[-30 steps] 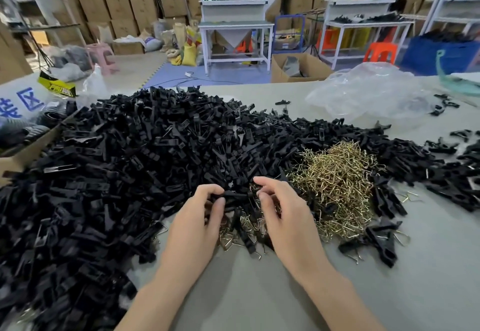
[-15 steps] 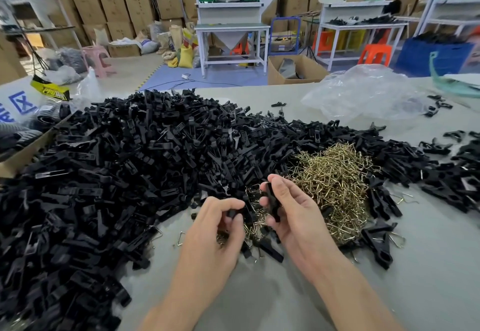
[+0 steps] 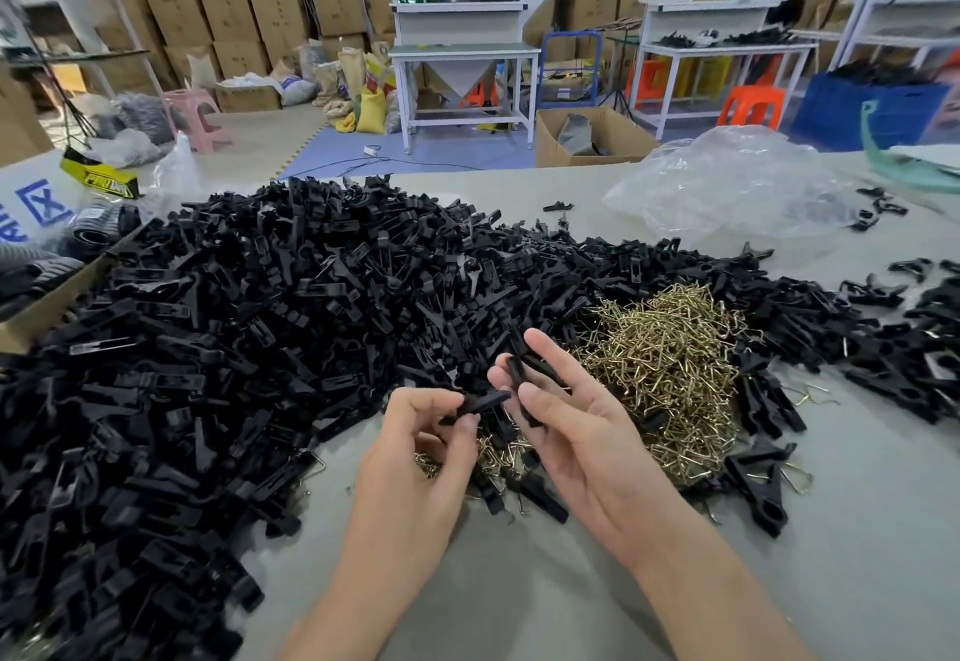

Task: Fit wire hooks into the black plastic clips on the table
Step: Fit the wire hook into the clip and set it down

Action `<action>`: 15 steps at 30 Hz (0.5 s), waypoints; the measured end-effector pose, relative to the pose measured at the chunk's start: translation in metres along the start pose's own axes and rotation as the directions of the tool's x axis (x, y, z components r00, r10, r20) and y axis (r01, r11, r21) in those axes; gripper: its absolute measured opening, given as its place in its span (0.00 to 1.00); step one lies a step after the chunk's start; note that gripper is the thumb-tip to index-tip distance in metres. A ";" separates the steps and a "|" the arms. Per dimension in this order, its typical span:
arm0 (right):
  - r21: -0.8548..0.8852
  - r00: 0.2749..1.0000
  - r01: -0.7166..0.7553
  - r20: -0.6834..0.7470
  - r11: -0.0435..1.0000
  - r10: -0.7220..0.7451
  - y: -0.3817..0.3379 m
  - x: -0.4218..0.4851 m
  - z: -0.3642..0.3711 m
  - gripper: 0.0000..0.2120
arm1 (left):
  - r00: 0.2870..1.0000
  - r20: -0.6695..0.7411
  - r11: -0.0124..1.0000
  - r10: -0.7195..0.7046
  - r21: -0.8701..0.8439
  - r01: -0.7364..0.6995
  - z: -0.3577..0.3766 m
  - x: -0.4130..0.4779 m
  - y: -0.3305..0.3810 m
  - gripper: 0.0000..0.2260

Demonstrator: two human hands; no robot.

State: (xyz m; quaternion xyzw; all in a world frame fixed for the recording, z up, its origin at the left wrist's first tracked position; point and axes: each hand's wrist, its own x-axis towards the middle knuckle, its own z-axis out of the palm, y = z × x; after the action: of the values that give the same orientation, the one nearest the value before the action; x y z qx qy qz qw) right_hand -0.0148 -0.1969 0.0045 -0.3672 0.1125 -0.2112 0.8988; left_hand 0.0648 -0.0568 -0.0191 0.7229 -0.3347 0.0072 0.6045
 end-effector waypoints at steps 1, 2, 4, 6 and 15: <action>-0.005 1.000 0.008 0.003 1.000 -0.008 0.001 0.000 -0.001 0.29 | 1.000 0.001 0.999 -0.024 -0.028 0.024 0.001 0.000 0.000 0.06; -0.022 1.000 0.016 0.005 1.000 -0.016 0.002 0.000 -0.001 0.31 | 0.999 0.009 0.998 -0.042 -0.052 0.042 0.001 0.001 0.001 0.06; -0.075 1.000 0.026 0.016 0.997 -0.025 0.004 0.000 -0.002 0.33 | 0.997 0.039 0.991 -0.060 -0.118 0.064 0.002 0.001 0.003 0.07; -0.113 0.999 0.033 0.026 0.993 -0.030 0.006 0.000 -0.002 0.33 | 0.993 0.074 0.970 -0.089 -0.222 0.104 0.002 0.001 0.006 0.09; -0.437 0.994 0.107 0.045 0.893 -0.098 0.008 -0.003 0.004 0.14 | 0.989 0.124 0.962 -0.081 -0.252 0.111 0.003 -0.002 0.008 0.12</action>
State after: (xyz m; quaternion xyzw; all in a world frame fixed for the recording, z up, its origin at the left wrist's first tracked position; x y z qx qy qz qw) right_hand -0.0141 -0.1881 0.0019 -0.5677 0.1278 -0.2235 0.7819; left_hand 0.0578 -0.0590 -0.0143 0.6528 -0.3308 -0.1063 0.6732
